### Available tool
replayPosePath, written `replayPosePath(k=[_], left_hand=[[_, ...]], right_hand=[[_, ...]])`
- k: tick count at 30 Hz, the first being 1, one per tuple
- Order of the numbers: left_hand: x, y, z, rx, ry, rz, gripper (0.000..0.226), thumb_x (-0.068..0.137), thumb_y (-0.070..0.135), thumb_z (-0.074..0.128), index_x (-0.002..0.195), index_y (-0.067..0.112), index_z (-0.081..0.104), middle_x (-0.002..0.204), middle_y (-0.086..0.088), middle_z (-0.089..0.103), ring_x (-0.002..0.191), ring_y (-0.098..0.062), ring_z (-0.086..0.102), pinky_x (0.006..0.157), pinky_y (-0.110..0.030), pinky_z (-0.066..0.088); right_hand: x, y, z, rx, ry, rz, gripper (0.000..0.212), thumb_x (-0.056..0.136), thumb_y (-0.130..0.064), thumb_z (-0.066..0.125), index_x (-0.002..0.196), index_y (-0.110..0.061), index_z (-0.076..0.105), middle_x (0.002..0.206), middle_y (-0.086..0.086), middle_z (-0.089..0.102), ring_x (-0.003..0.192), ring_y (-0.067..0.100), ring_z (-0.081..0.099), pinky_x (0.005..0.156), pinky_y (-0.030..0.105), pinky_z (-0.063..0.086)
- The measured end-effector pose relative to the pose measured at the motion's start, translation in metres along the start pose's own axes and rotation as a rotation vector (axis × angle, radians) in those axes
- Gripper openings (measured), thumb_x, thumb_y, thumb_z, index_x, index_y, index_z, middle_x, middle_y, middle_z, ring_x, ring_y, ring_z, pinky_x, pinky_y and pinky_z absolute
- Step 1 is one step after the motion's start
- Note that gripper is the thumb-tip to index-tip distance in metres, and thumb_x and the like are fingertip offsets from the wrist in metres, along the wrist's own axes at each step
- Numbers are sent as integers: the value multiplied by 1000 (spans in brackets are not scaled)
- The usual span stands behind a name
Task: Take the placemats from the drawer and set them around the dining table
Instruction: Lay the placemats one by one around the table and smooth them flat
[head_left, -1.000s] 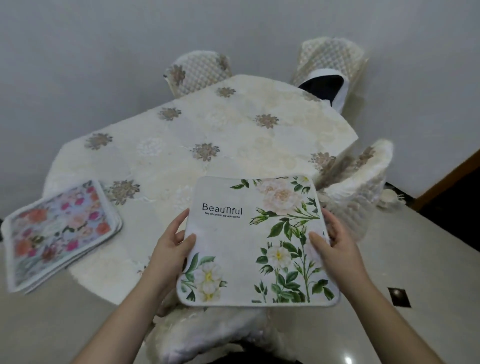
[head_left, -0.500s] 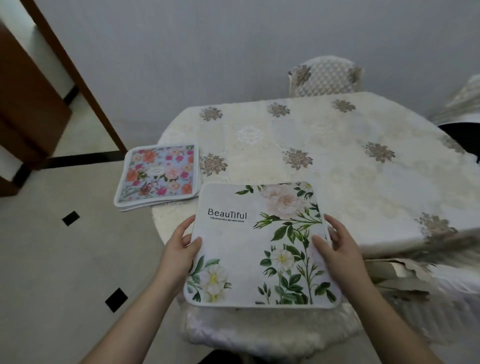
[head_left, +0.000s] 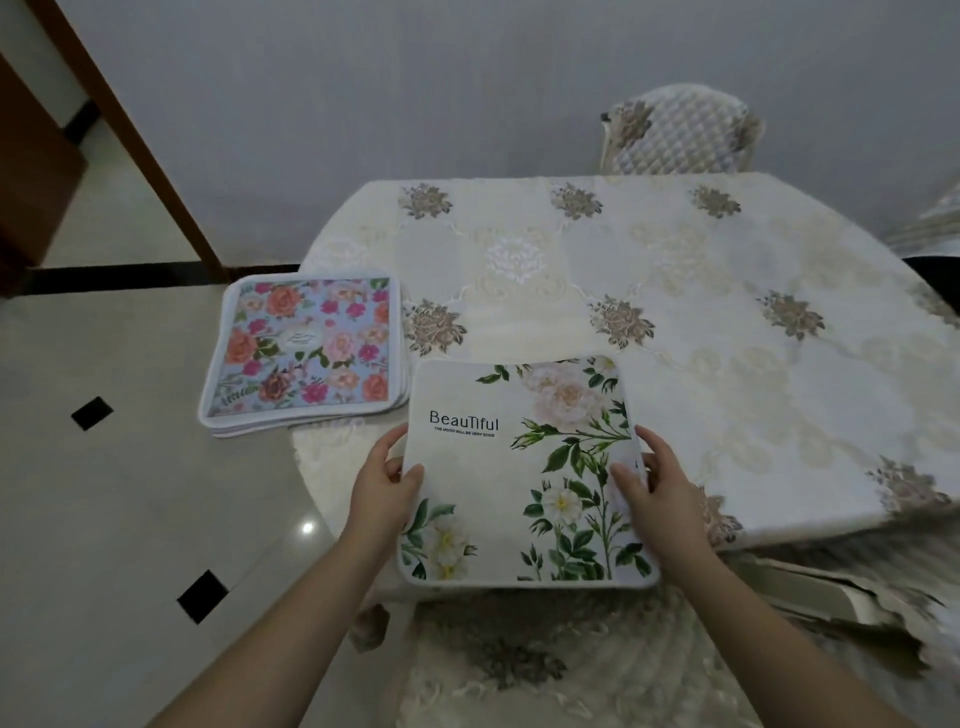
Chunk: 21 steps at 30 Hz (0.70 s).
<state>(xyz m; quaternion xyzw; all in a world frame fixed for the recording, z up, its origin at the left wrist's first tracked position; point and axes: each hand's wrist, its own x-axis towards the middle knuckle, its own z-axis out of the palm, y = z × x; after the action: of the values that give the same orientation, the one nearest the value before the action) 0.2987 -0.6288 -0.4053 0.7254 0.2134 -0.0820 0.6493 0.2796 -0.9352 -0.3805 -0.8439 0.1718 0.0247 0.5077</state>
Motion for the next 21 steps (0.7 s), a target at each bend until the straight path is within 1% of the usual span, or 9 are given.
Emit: replayPosePath(k=[1, 3, 5, 9, 11, 13, 16, 19, 21], left_hand=[[6, -1, 6, 7, -8, 5, 50, 96, 6, 57, 136, 34, 47, 96, 1, 76, 81, -15, 73, 71, -39, 60], [18, -6, 16, 17, -9, 7, 51, 95, 7, 58, 137, 35, 46, 101, 0, 74, 85, -15, 73, 71, -35, 60], [28, -11, 23, 75, 12, 16, 52, 94, 7, 60, 138, 33, 46, 105, 0, 71, 88, -15, 71, 71, -33, 59], [45, -21, 35, 221, 44, 6, 54, 93, 10, 61, 140, 31, 44, 104, 6, 67, 92, -15, 67, 80, -43, 58], [46, -24, 39, 279, 69, 6, 55, 94, 10, 60, 141, 30, 43, 106, 6, 64, 97, -18, 65, 84, -44, 56], [44, -25, 42, 332, 85, 23, 55, 93, 9, 60, 142, 27, 43, 111, 4, 63, 101, -18, 63, 86, -40, 55], [49, -36, 41, 437, 87, 62, 54, 92, 18, 61, 142, 30, 44, 119, 5, 64, 103, -14, 63, 89, -38, 54], [56, -54, 38, 560, 81, 57, 59, 88, 32, 60, 143, 37, 40, 118, 4, 60, 100, -14, 62, 88, -43, 56], [52, -51, 41, 614, 106, 73, 60, 90, 26, 63, 145, 30, 41, 115, 3, 54, 100, -17, 59, 92, -40, 53]], right_hand=[[5, 3, 0, -9, 8, 9, 50, 96, -32, 59, 139, -44, 37, 109, -5, 66, 84, 12, 70, 63, 38, 61], [19, 9, -1, -59, 21, 14, 49, 98, -33, 56, 142, -41, 36, 108, -6, 65, 79, 11, 68, 54, 28, 58], [35, 16, -1, -115, 23, 1, 47, 99, -33, 54, 143, -35, 36, 107, -6, 65, 77, 5, 65, 49, 20, 50], [67, 34, 8, -134, -27, -3, 46, 100, -30, 53, 144, -32, 38, 108, -3, 63, 80, -3, 59, 58, 20, 48], [79, 39, 12, -141, -54, -17, 46, 100, -31, 53, 144, -33, 38, 109, -4, 62, 80, 3, 60, 59, 18, 47], [87, 46, 13, -149, -70, -34, 47, 100, -31, 53, 144, -31, 38, 110, -5, 61, 86, 11, 61, 63, 18, 47], [95, 60, 11, -177, -90, -62, 49, 99, -31, 54, 146, -27, 38, 116, -4, 61, 97, 15, 62, 77, 28, 51], [103, 71, 10, -283, -71, -118, 50, 98, -28, 55, 145, -19, 41, 123, 4, 53, 105, 19, 56, 85, 29, 45], [107, 76, 11, -351, -77, -133, 50, 98, -26, 57, 144, -15, 42, 124, 8, 49, 107, 21, 53, 89, 29, 43]])
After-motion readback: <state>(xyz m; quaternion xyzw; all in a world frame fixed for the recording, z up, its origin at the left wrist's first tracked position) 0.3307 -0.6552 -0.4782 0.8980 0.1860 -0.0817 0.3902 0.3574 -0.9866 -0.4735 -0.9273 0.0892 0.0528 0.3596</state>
